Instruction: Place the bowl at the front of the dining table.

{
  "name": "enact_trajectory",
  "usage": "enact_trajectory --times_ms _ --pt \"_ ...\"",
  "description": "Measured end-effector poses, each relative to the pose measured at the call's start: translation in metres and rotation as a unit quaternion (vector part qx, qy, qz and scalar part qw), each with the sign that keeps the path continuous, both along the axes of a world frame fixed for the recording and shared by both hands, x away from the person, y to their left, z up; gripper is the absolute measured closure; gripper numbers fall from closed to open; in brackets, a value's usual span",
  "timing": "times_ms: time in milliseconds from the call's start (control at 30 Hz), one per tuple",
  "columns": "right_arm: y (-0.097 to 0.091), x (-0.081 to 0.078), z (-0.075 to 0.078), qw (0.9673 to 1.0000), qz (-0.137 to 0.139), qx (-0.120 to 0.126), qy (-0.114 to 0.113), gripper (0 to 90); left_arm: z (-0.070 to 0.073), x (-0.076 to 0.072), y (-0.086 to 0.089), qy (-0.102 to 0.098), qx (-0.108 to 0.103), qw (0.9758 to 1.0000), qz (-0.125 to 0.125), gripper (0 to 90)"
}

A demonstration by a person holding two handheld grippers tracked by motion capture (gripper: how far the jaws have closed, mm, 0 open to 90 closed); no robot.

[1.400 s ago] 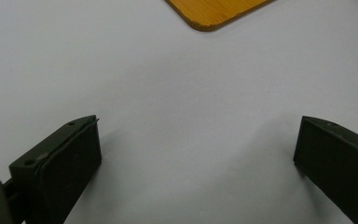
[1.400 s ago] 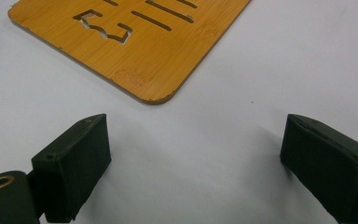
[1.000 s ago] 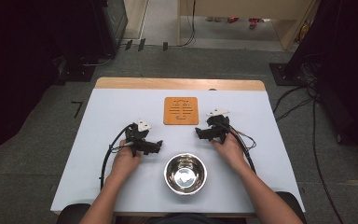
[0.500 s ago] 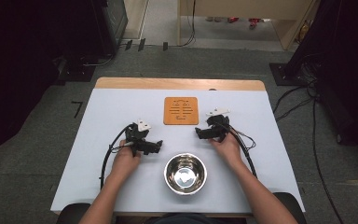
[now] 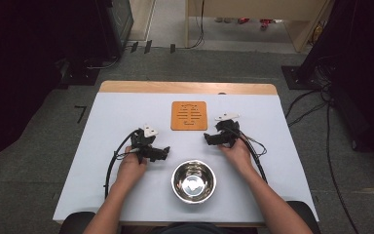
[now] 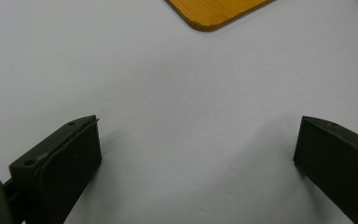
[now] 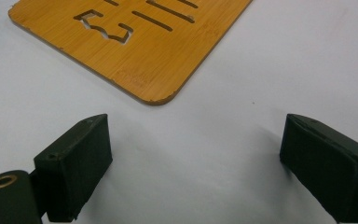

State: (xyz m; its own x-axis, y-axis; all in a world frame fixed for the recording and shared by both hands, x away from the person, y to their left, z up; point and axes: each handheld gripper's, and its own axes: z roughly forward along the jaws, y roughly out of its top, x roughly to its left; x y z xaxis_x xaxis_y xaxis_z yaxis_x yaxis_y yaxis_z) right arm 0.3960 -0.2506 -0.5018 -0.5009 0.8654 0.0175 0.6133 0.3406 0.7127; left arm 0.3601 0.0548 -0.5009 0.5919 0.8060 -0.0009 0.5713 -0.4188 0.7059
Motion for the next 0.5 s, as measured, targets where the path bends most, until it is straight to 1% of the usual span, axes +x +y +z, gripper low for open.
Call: enact_trajectory --times_ms 33,67,200,233,267,300,333,433,467,500 --pt "0.000 0.000 0.000 1.0000 0.000 0.000 0.000 9.8 0.000 0.000 0.000 0.000 0.000 1.0000 0.000 0.4" --pt "0.000 0.000 0.002 1.0000 0.000 -0.001 0.007 12.8 0.000 0.000 0.000 0.000 0.000 1.0000 0.000 0.4" --pt "-0.001 0.000 0.004 0.9999 0.007 -0.002 0.012 16.2 0.000 0.000 0.000 0.000 0.000 1.0000 0.000 0.4" --pt "-0.002 0.001 0.006 0.9997 0.007 -0.003 0.022 17.0 0.000 0.000 0.000 0.000 0.001 1.0000 0.000 0.4" --pt "-0.002 0.002 0.007 0.9996 0.010 -0.002 0.026 17.4 0.000 0.000 0.000 0.000 0.000 1.0000 0.000 0.4" --pt "-0.003 0.002 0.008 0.9994 0.013 0.002 0.032 17.9 0.000 0.000 0.000 0.000 0.000 1.0000 0.000 0.4" --pt "-0.003 0.002 0.008 0.9994 0.013 0.002 0.032 17.9 0.000 0.000 0.000 0.000 0.000 1.0000 0.000 0.4" --pt "-0.005 0.004 0.012 0.9976 0.024 0.037 0.054 19.1 0.000 0.000 0.000 0.000 0.000 1.0000 0.000 0.4" --pt "-0.005 0.004 0.012 0.9976 0.024 0.037 0.054 19.1 0.000 0.000 0.000 0.000 0.001 1.0000 0.000 0.4" --pt "-0.005 0.004 0.012 0.9971 0.026 0.043 0.057 19.1 0.000 0.000 0.000 0.000 0.000 1.0000 0.000 0.4"
